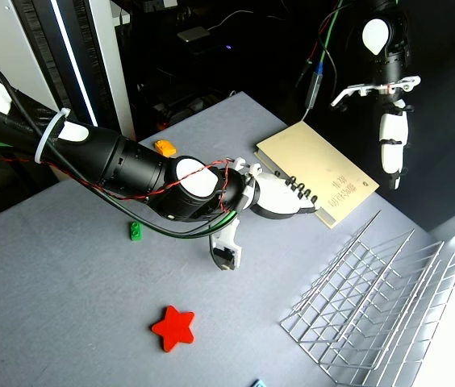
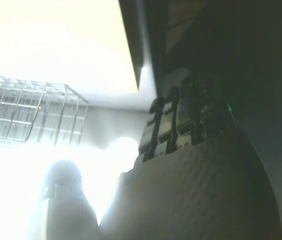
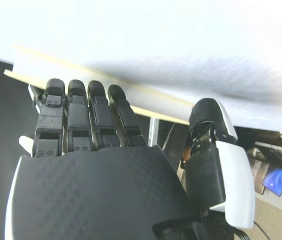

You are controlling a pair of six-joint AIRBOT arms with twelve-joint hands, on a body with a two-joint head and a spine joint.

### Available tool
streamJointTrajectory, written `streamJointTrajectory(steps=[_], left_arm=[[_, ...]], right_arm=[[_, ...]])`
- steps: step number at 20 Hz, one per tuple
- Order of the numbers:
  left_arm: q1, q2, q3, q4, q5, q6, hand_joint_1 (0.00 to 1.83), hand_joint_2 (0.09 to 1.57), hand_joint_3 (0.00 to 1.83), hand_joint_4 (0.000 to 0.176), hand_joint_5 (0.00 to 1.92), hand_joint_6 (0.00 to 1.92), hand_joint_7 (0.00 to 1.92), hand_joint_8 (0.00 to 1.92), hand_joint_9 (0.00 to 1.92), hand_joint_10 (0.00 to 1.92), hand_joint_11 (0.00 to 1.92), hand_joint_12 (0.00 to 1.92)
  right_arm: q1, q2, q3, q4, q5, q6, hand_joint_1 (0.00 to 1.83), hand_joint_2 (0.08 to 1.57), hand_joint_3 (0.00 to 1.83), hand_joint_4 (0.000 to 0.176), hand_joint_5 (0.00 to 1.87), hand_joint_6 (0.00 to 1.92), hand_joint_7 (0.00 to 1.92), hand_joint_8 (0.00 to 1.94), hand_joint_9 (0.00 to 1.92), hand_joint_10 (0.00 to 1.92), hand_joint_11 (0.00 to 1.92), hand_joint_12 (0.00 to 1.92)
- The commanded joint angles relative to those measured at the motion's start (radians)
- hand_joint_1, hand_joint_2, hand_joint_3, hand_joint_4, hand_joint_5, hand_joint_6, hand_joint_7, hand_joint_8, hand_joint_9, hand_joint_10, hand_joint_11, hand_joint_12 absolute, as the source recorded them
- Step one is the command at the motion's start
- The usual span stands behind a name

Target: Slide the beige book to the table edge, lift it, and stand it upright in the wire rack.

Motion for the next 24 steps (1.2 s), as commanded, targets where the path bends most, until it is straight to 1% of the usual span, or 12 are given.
streamJointTrajectory(steps=[1, 8, 11, 12, 14, 15, 16, 18, 19, 20, 24], left_arm=[[-0.005, 0.006, 0.013, 0.012, 0.067, -0.005, 0.00, 1.06, 0.01, 0.000, 0.00, 0.00, 0.00, 0.00, 0.00, 0.00, 0.00, 0.00], [-0.007, -0.004, 0.039, 0.030, 0.064, -0.005, 0.00, 1.02, 0.00, 0.000, 0.00, 0.00, 0.00, 0.00, 0.00, 0.00, 0.00, 0.00], [-0.011, -0.010, 0.053, 0.033, 0.055, -0.005, 0.02, 1.05, 0.00, 0.000, 0.00, 0.00, 0.00, 0.00, 0.00, 0.00, 0.00, 0.00], [-0.019, -0.013, 0.061, 0.039, 0.052, -0.005, 0.10, 1.03, 0.00, 0.000, 0.00, 0.00, 0.00, 0.00, 0.00, 0.00, 0.00, 0.00], [-0.029, -0.014, 0.067, 0.046, 0.048, -0.005, 0.14, 1.03, 0.00, 0.000, 0.00, 0.00, 0.00, 0.00, 0.00, 0.00, 0.00, 0.00], [-0.039, -0.014, 0.071, 0.058, 0.047, -0.005, 0.32, 1.03, 0.00, 0.000, 0.00, 0.00, 0.00, 0.00, 0.00, 0.00, 0.00, 0.00], [-0.046, -0.014, 0.072, 0.066, 0.044, -0.005, 0.37, 1.04, 0.00, 0.000, 0.00, 0.00, 0.00, 0.00, 0.00, 0.00, 0.00, 0.00], [-0.076, -0.013, 0.069, 0.109, 0.030, -0.005, 0.41, 1.05, 0.00, 0.000, 0.00, 0.00, 0.00, 0.00, 0.00, 0.00, 0.00, 0.00], [-0.086, -0.013, 0.068, 0.128, 0.022, -0.005, 0.48, 1.03, 0.00, 0.000, 0.00, 0.00, 0.00, 0.00, 0.00, 0.00, 0.00, 0.00], [-0.091, -0.013, 0.067, 0.135, 0.022, -0.005, 0.55, 1.04, 0.00, 0.000, 0.00, 0.00, 0.00, 0.00, 0.00, 0.00, 0.00, 0.00], [-0.102, -0.013, 0.069, 0.157, 0.016, -0.005, 0.70, 1.06, 0.00, 0.000, 0.00, 0.00, 0.00, 0.00, 0.00, 0.00, 0.00, 0.00]], right_arm=[[0.014, -0.001, -0.001, 0.046, 0.022, 0.003, 0.00, 1.18, 0.00, 0.000, 0.00, 0.00, 0.00, 0.00, 0.00, 0.00, 0.00, 0.00], [0.016, -0.013, -0.001, 0.060, 0.010, 0.003, 0.00, 1.18, 0.00, 0.000, 0.00, 0.00, 0.00, 0.00, 0.00, 0.00, 0.00, 0.00], [0.014, -0.020, -0.001, 0.062, 0.001, 0.003, 0.00, 1.18, 0.00, 0.000, 0.00, 0.00, 0.00, 0.00, 0.00, 0.00, 0.00, 0.00], [0.013, -0.021, -0.001, 0.062, -0.002, 0.006, 0.00, 1.17, 0.00, 0.000, 0.00, 0.00, 0.00, 0.00, 0.00, 0.00, 0.00, 0.00], [0.012, -0.021, -0.001, 0.062, -0.004, 0.007, 0.00, 1.17, 0.00, 0.000, 0.00, 0.00, 0.00, 0.00, 0.00, 0.00, 0.00, 0.00], [0.012, -0.021, 0.000, 0.062, -0.008, 0.005, 0.00, 1.18, 0.00, 0.000, 0.00, 0.00, 0.00, 0.00, 0.00, 0.00, 0.00, 0.00], [0.012, -0.021, 0.001, 0.062, -0.008, 0.004, 0.00, 1.18, 0.00, 0.000, 0.00, 0.00, 0.00, 0.00, 0.00, 0.00, 0.00, 0.00], [0.013, -0.021, 0.005, 0.062, -0.008, 0.000, 0.00, 1.17, 0.00, 0.000, 0.00, 0.00, 0.00, 0.00, 0.00, 0.00, 0.00, 0.00], [0.014, -0.021, 0.006, 0.063, -0.008, 0.001, 0.00, 1.18, 0.00, 0.000, 0.00, 0.00, 0.00, 0.00, 0.00, 0.00, 0.00, 0.00], [0.014, -0.022, 0.006, 0.063, -0.008, 0.001, 0.00, 1.18, 0.00, 0.000, 0.00, 0.00, 0.00, 0.00, 0.00, 0.00, 0.00, 0.00], [0.014, -0.025, 0.006, 0.074, -0.019, 0.001, 0.00, 1.17, 0.00, 0.000, 0.00, 0.00, 0.00, 0.00, 0.00, 0.00, 0.00, 0.00]])
